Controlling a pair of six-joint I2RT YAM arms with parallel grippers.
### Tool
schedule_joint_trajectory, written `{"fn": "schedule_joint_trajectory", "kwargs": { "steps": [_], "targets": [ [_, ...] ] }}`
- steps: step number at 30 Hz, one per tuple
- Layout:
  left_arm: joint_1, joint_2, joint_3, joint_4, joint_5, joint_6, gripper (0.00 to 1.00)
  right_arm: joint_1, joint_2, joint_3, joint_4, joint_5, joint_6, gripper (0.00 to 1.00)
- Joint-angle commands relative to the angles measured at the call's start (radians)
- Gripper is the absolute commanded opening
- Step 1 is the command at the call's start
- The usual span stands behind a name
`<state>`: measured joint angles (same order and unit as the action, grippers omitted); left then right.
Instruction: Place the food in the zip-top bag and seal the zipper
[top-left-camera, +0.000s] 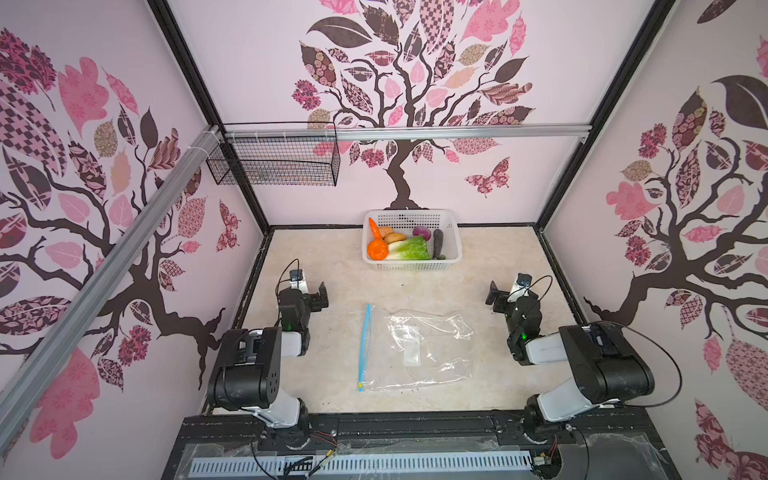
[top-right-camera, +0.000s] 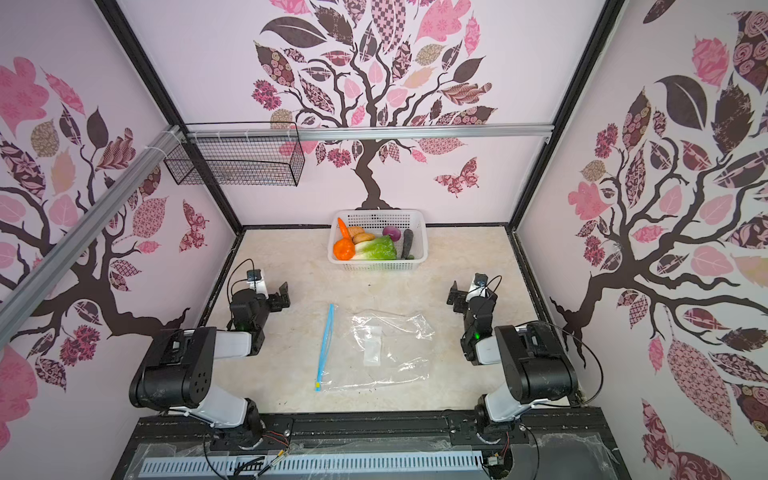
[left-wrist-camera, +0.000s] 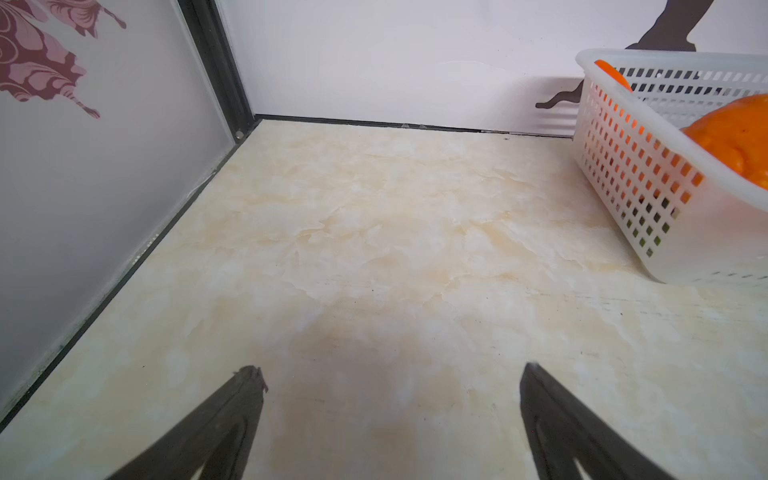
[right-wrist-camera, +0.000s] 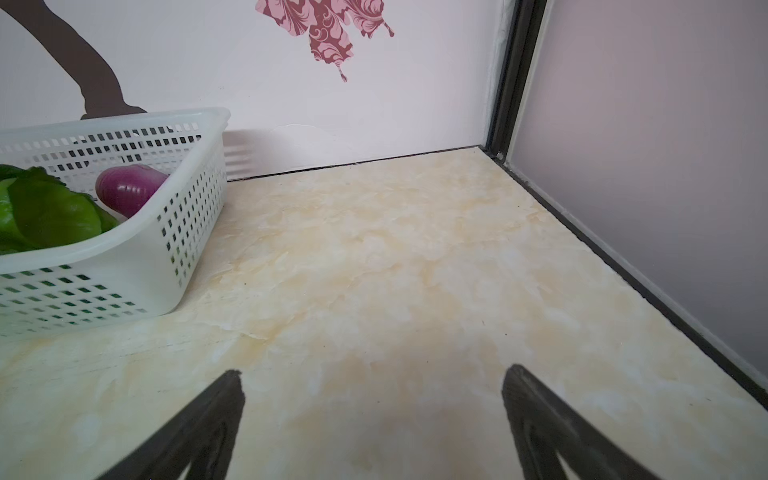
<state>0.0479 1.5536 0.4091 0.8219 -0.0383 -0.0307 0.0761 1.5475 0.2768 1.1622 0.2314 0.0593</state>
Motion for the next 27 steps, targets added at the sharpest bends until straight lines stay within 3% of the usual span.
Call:
{"fn": "schedule_joint_trajectory", "kwargs": {
  "steps": [1,27],
  "targets": [
    [0.003,0.002,-0.013,0.020,0.013,-0.008,0.98,-0.003,0.013,0.007,-0.001,0.011,-0.007,1.00],
    [-0.009,0.002,-0.016,0.027,-0.010,0.004,0.98,0.001,-0.012,-0.005,0.031,0.006,-0.021,0.99]
  ]
}}
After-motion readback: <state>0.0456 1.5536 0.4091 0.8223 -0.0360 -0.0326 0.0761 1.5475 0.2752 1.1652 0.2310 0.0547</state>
